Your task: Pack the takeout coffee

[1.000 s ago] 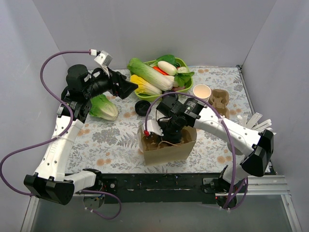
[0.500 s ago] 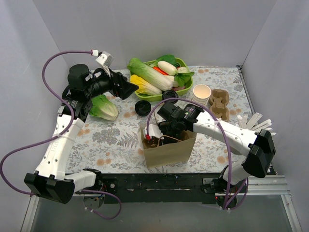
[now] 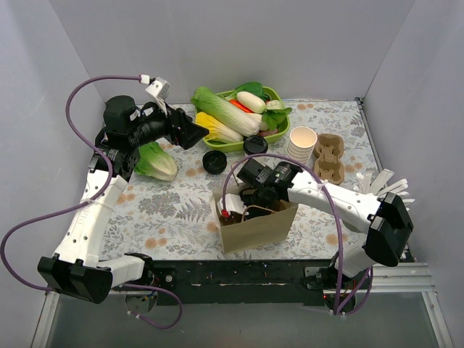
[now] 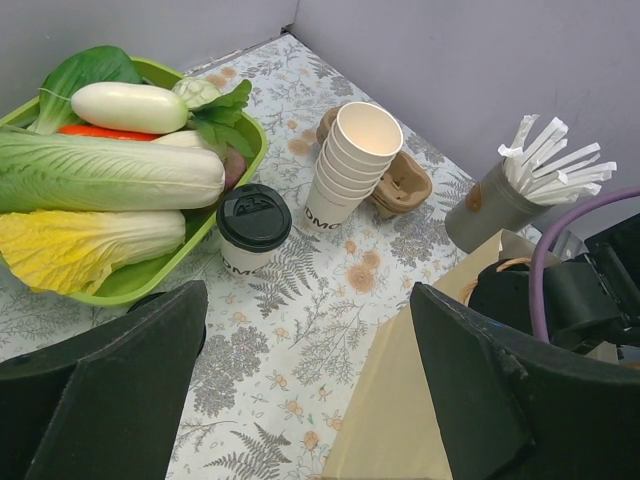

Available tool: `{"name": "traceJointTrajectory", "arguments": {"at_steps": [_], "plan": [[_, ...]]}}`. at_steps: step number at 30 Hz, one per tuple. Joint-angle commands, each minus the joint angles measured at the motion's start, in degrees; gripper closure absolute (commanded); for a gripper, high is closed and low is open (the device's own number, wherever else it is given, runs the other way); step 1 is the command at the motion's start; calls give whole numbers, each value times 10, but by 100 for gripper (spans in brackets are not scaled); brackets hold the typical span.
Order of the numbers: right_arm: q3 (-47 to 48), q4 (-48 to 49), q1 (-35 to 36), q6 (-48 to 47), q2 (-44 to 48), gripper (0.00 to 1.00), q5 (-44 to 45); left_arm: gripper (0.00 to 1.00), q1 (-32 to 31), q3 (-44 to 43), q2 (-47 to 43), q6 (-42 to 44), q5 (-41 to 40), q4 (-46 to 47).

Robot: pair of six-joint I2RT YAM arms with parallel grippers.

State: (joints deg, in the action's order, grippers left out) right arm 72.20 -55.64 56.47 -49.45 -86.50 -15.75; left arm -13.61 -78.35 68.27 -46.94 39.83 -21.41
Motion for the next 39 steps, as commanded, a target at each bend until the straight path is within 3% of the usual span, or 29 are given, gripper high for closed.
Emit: {"name": "traceJointTrajectory", "arguments": {"at_steps": [1, 15, 17, 21, 22, 33, 34, 39], "plan": [[-27, 20, -3, -5, 10, 99, 4, 17, 2, 7, -13, 3, 7, -3], [-93, 61, -3, -39, 4, 99, 20, 17, 2, 10, -20, 7, 2, -10], [-99, 68, -3, -39, 5, 95, 22, 16, 2, 10, -21, 7, 2, -11], [-95, 66, -3, -35, 6, 76, 27, 16, 2, 8, -20, 9, 2, -13], [-94, 65, -3, -31, 9, 63, 30, 16, 2, 7, -20, 9, 2, -13], [-9, 20, -5, 12, 48, 26, 11, 16, 2, 18, -21, 11, 19, -7], [-1, 10, -4, 20, 48, 17, 5, 16, 2, 21, -22, 14, 22, -7], [27, 0, -5, 33, 55, 10, -17, 15, 2, 43, -36, 55, 80, -19]]}}
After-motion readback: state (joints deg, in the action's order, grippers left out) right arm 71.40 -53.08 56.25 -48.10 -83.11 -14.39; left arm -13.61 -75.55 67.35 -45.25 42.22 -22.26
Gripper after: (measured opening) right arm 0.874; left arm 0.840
